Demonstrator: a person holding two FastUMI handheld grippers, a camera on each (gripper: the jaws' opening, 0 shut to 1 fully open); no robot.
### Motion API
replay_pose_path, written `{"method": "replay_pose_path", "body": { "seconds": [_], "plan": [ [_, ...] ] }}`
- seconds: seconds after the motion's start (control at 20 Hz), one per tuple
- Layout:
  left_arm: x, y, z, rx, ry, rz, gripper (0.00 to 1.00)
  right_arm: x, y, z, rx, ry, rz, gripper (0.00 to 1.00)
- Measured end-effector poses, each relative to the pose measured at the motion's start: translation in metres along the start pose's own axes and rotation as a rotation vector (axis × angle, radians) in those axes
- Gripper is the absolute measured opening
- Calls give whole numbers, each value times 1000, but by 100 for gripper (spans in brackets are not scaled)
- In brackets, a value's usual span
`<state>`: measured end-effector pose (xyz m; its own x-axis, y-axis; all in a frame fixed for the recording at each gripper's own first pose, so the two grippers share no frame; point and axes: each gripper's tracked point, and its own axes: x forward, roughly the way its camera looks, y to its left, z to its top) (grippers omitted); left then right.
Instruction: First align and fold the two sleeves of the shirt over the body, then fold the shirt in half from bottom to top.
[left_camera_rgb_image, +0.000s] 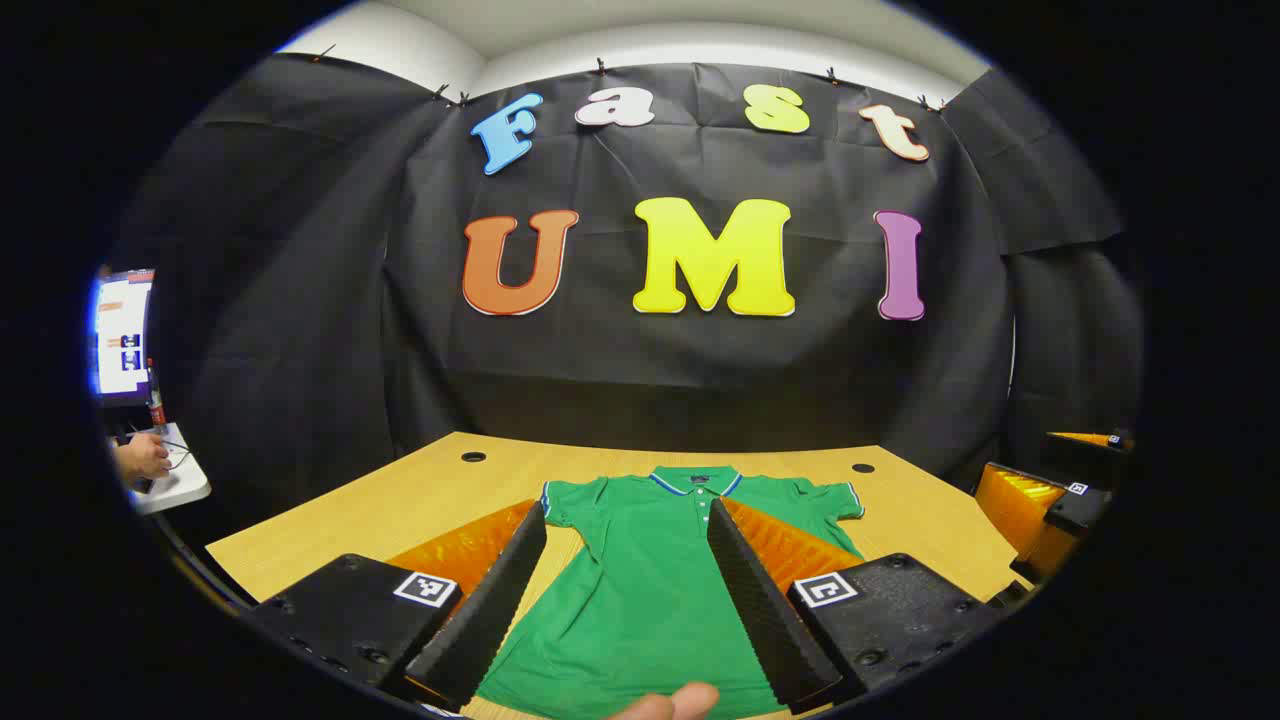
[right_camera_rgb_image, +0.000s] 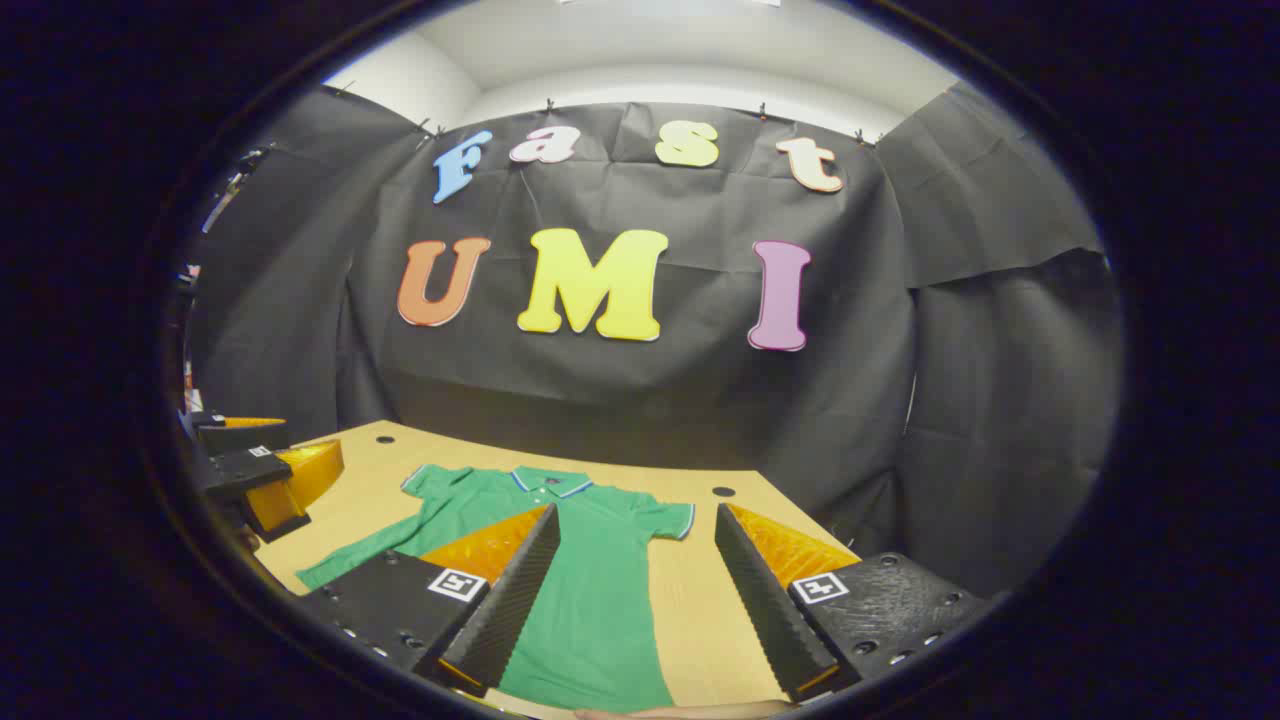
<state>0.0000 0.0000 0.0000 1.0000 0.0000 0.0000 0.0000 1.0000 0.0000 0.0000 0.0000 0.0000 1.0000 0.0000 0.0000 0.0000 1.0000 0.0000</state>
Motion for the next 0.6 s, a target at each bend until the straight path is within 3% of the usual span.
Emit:
{"method": "replay_pose_path", "body": {
  "seconds": [0.6],
  "plan": [
    [-1,-7,-2,55,-3,-1,100,0,-10,-7,17,18,2,96]
  ]
}}
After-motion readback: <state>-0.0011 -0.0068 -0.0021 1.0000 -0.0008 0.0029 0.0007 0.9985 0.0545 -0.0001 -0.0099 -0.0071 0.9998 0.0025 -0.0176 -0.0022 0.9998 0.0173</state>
